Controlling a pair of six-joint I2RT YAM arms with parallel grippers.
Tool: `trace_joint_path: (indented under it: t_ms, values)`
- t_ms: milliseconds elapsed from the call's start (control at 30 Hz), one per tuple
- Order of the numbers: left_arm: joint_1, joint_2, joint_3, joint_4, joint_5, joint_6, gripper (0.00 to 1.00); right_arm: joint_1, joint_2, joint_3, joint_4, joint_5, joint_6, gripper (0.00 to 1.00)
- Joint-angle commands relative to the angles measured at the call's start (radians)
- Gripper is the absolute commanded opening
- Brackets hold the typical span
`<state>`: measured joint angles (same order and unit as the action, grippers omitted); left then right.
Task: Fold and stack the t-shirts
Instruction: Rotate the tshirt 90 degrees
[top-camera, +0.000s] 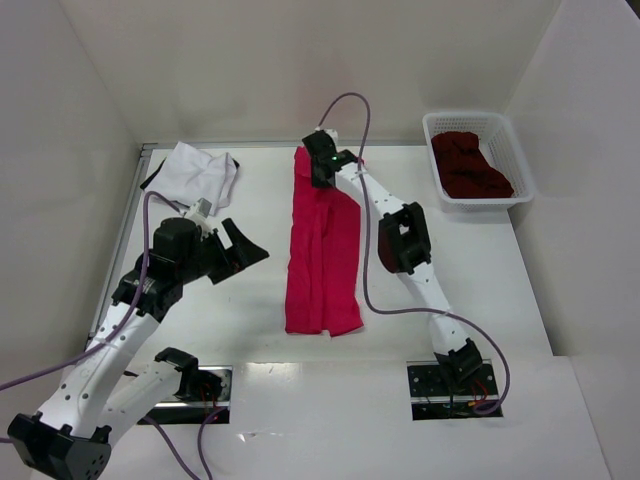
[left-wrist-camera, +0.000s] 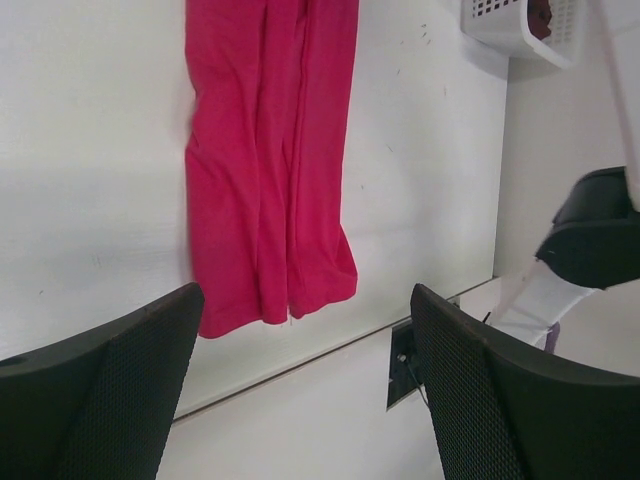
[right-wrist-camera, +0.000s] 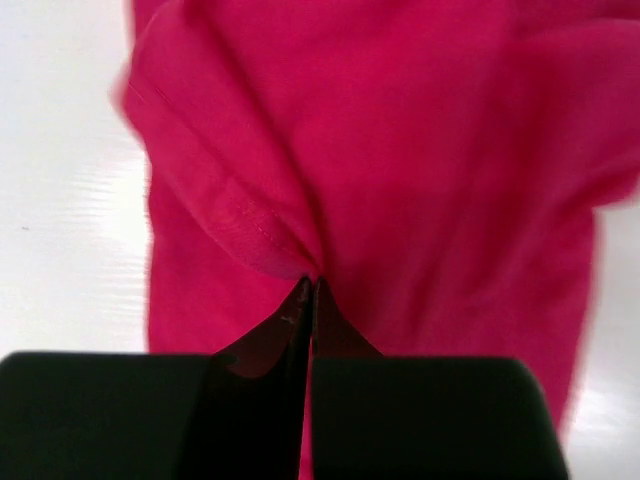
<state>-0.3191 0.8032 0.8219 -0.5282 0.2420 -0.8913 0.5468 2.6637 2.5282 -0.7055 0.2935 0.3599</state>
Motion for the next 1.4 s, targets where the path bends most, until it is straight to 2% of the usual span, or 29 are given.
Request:
trace_joint_path:
  t_ms: [0,267,433,500,533,567,633,667,767,967,1033,1133,1300,1367]
  values:
    - [0.006,0.004,-0.006,0.033,0.031,0.023,0.92,-0.039,-0.198,-0.124,0.101,0.027,0.034,0.0]
    - [0.015,0.013,-0.015,0.042,0.04,0.032,0.92,-0.132,-0.389,-0.432,0.21,0.026,0.063,0.0]
    - [0.015,0.013,-0.015,0.042,0.049,0.032,0.92,-0.168,-0.455,-0.543,0.25,0.007,0.073,0.0]
    - [0.015,0.022,-0.015,0.042,0.06,0.043,0.92,-0.177,-0.455,-0.585,0.25,0.007,0.082,0.06]
    - [0.015,0.022,-0.015,0.042,0.06,0.043,0.92,-0.177,-0.464,-0.594,0.25,0.007,0.082,0.12]
    - [0.015,0.033,-0.015,0.042,0.071,0.054,0.92,-0.177,-0.464,-0.614,0.25,0.007,0.082,0.32]
    - [0.015,0.043,-0.015,0.042,0.08,0.064,0.92,-0.177,-0.464,-0.623,0.25,-0.002,0.082,0.55]
    - [0.015,0.054,-0.015,0.042,0.089,0.075,0.92,-0.177,-0.464,-0.65,0.262,-0.002,0.082,0.72]
    - [0.015,0.079,0.008,0.042,0.115,0.103,0.92,-0.177,-0.476,-0.681,0.273,-0.013,0.082,0.81]
    - [0.005,0.102,-0.001,0.042,0.149,0.114,0.9,-0.177,-0.596,-0.759,0.34,-0.05,0.093,0.81]
    - [-0.004,0.102,-0.032,0.054,0.149,0.114,0.89,-0.177,-0.622,-0.77,0.385,-0.05,0.077,0.76]
    - [-0.005,0.102,-0.082,0.076,0.149,0.103,0.84,-0.177,-0.556,-0.624,0.332,-0.073,0.05,0.68]
    - [-0.034,0.114,-0.112,0.099,0.135,0.092,0.76,-0.177,-0.411,-0.438,0.27,-0.097,0.014,0.66]
    - [-0.061,0.16,-0.112,0.099,0.111,0.092,0.76,-0.177,-0.343,-0.354,0.235,-0.108,0.014,0.66]
